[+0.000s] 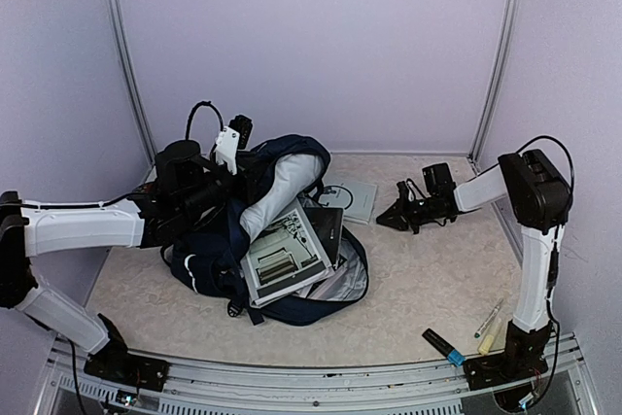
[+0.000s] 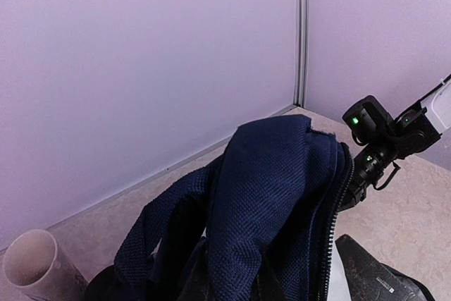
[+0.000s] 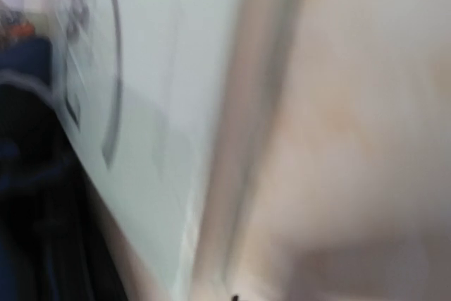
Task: Pack the student bag
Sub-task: Adjust the book at the center of the board.
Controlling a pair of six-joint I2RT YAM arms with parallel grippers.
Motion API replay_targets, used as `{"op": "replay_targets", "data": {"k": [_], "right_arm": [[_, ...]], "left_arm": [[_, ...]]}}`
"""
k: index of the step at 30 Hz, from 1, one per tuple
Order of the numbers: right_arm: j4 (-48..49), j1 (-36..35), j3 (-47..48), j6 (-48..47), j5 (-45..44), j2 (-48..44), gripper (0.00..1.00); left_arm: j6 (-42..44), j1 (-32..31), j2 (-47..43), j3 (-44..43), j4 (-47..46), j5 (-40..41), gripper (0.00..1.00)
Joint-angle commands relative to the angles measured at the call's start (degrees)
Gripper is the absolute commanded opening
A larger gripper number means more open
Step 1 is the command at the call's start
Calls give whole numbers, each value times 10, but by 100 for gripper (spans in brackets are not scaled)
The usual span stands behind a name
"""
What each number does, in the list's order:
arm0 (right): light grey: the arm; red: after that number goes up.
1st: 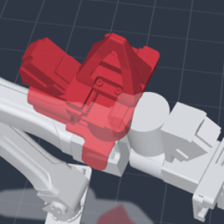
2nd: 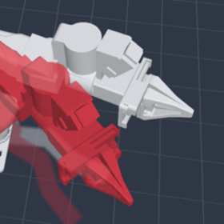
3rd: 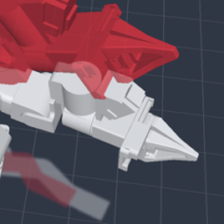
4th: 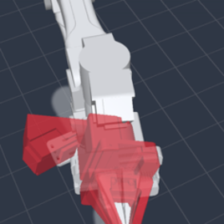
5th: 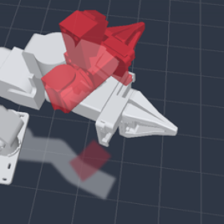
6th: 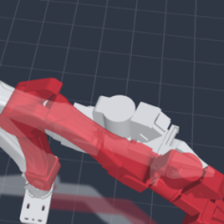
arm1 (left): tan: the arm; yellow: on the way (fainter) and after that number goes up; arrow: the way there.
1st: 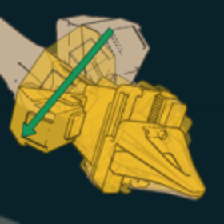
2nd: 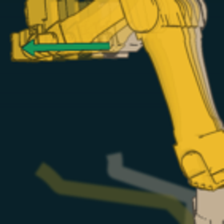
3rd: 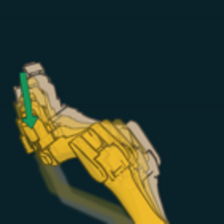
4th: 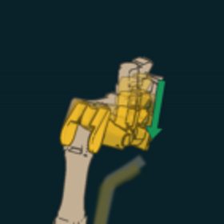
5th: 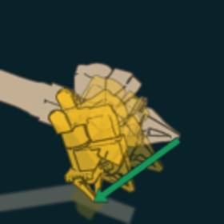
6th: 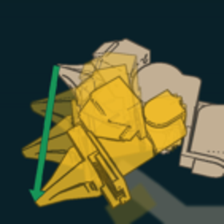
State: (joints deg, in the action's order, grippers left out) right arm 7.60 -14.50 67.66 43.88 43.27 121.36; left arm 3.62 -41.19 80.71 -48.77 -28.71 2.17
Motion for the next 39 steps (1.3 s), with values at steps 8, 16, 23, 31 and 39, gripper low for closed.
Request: {"op": "replay_targets", "data": {"k": [8, 16, 23, 31, 39], "right_arm": [[-86, 48, -139, -86, -84, -177, 0], [-88, 38, 7, -52, -99, -87, 25], [-199, 0, 280, -78, -198, 67, 53], [-204, -4, 465, -51, -166, 226, 63], [-344, -23, 628, -134, -96, 327, 60]], "left_arm": [[14, 2, -6, 4, 38, 38, 0], [15, 38, -7, -23, 92, 94, 0], [10, 55, -24, 1, 93, 109, 0], [2, 56, 1, -2, 90, 72, 0], [-4, 57, 44, -19, 89, 30, 0]]}}
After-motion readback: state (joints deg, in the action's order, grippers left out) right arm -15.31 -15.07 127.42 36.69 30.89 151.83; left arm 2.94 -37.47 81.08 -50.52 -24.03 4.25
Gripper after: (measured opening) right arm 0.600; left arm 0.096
